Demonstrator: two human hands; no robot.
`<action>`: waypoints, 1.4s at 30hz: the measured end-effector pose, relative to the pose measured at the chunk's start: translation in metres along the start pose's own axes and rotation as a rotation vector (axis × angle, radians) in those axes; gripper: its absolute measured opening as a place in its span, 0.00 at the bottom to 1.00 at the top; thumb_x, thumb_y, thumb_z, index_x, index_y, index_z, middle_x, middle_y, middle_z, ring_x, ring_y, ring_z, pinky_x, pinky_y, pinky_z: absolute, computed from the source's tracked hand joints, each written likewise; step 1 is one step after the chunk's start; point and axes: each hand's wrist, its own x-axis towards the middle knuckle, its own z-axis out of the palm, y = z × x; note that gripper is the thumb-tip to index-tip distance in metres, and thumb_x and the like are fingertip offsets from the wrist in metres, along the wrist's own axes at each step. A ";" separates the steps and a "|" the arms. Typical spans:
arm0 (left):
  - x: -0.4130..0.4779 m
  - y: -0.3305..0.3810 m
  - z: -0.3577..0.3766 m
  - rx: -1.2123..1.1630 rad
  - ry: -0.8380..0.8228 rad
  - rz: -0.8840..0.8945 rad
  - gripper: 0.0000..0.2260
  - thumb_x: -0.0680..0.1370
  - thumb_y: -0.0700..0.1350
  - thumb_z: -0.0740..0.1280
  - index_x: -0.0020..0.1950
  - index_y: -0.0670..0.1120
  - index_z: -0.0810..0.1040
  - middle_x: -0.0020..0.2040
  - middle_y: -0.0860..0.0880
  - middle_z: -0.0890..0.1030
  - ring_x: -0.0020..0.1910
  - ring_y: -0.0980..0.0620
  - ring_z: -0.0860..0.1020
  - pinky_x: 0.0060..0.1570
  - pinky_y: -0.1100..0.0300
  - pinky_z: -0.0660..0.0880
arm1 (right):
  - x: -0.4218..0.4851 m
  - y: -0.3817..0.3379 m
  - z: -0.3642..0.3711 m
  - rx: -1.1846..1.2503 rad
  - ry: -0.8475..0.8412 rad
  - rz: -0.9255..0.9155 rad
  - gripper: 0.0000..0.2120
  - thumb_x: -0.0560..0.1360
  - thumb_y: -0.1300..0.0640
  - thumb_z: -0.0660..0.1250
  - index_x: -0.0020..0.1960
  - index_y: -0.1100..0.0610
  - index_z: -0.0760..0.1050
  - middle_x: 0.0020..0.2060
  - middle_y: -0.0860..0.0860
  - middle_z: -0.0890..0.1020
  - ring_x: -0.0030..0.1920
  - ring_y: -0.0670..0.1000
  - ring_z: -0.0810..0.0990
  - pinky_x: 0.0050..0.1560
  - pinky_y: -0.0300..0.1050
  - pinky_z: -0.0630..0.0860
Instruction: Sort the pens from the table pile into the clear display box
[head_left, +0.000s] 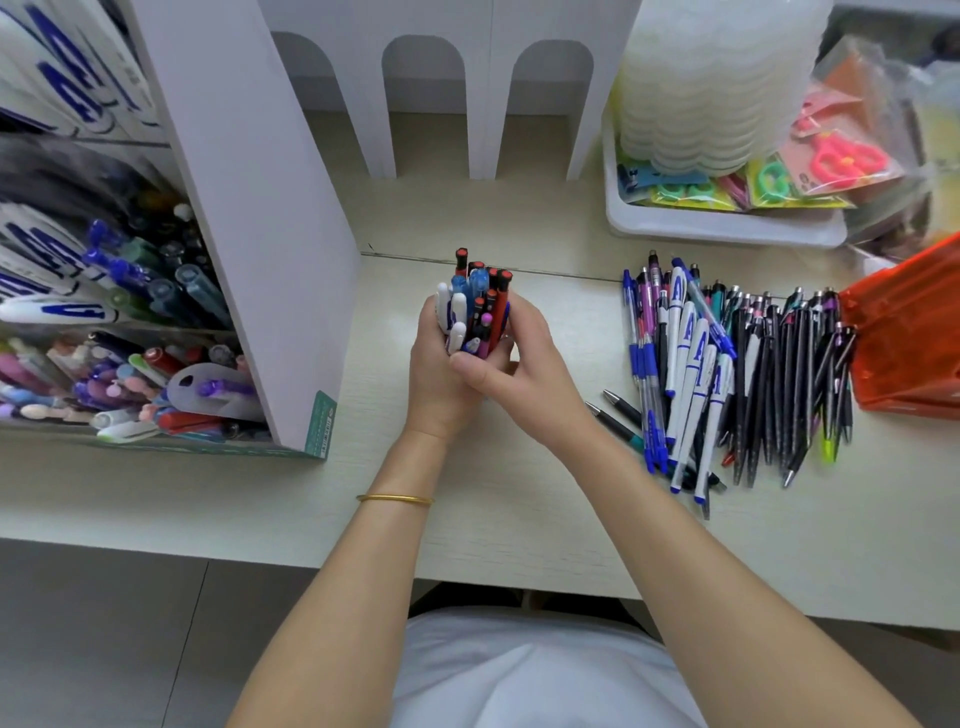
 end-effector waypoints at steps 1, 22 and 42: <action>0.002 0.003 0.002 -0.025 0.015 0.003 0.19 0.68 0.36 0.75 0.49 0.53 0.71 0.38 0.64 0.78 0.39 0.63 0.77 0.41 0.68 0.74 | 0.000 0.000 -0.001 0.003 -0.004 0.011 0.24 0.69 0.51 0.69 0.60 0.36 0.65 0.54 0.28 0.70 0.62 0.36 0.66 0.62 0.44 0.72; -0.034 0.058 -0.004 -0.942 -0.225 -0.546 0.14 0.69 0.38 0.65 0.54 0.42 0.74 0.35 0.47 0.79 0.37 0.49 0.82 0.44 0.54 0.81 | -0.013 -0.029 -0.049 0.174 0.068 0.290 0.12 0.80 0.65 0.56 0.57 0.60 0.76 0.48 0.58 0.79 0.36 0.49 0.80 0.35 0.49 0.79; -0.201 0.075 -0.120 -0.847 0.159 -0.510 0.15 0.69 0.44 0.71 0.54 0.40 0.79 0.40 0.45 0.82 0.35 0.50 0.81 0.38 0.56 0.81 | -0.088 -0.104 0.098 0.021 -0.382 0.119 0.08 0.77 0.60 0.67 0.56 0.56 0.78 0.35 0.48 0.76 0.23 0.41 0.71 0.23 0.34 0.66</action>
